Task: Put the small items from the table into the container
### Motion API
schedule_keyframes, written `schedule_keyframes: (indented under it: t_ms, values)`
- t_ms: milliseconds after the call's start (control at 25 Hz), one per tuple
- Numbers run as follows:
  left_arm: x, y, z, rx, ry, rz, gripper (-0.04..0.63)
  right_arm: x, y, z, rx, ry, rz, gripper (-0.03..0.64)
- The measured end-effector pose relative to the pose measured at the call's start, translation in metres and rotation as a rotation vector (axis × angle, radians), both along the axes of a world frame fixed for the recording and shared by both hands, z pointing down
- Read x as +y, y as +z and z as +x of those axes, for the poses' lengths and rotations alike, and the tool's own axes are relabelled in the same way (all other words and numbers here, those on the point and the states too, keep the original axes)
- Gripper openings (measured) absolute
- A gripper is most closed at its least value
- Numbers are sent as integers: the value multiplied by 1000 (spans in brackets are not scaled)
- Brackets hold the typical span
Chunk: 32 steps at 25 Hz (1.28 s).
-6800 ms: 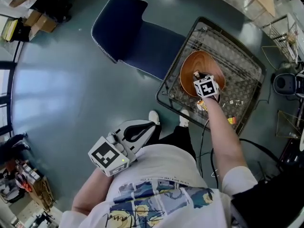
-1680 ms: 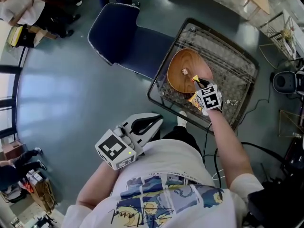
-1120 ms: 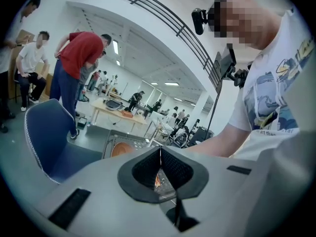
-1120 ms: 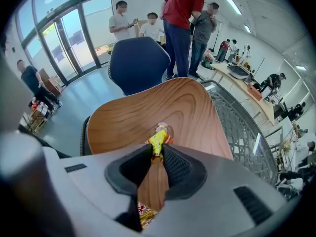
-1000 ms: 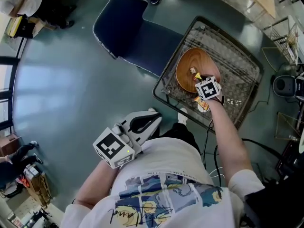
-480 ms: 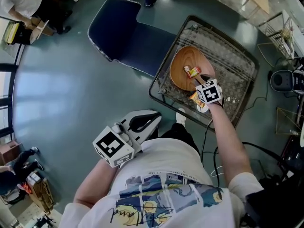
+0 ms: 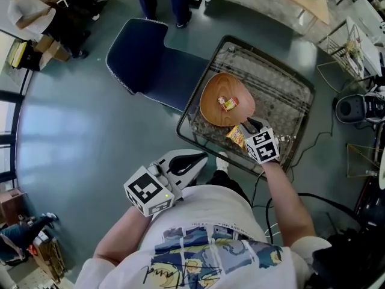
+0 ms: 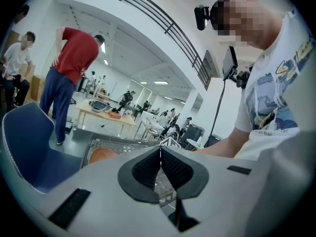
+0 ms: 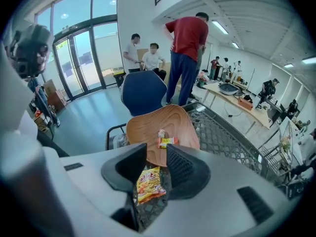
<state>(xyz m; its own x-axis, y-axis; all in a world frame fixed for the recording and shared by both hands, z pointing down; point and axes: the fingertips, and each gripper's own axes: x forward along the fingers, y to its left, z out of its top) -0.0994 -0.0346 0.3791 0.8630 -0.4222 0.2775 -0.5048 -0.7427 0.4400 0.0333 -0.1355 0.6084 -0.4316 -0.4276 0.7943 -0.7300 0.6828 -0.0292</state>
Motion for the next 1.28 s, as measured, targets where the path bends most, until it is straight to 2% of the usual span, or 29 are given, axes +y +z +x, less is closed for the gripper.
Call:
schedule_keyframes:
  t_ms: [400, 680, 1280]
  values:
    - [13, -11, 58, -5, 32, 29, 9, 43, -39, 49, -45, -35, 60, 121]
    - [22, -11, 88, -13, 58, 21, 9, 71, -43, 68, -76, -43, 46, 120]
    - [29, -5, 107, -45, 113, 19, 9, 93, -10, 71, -90, -43, -3, 121]
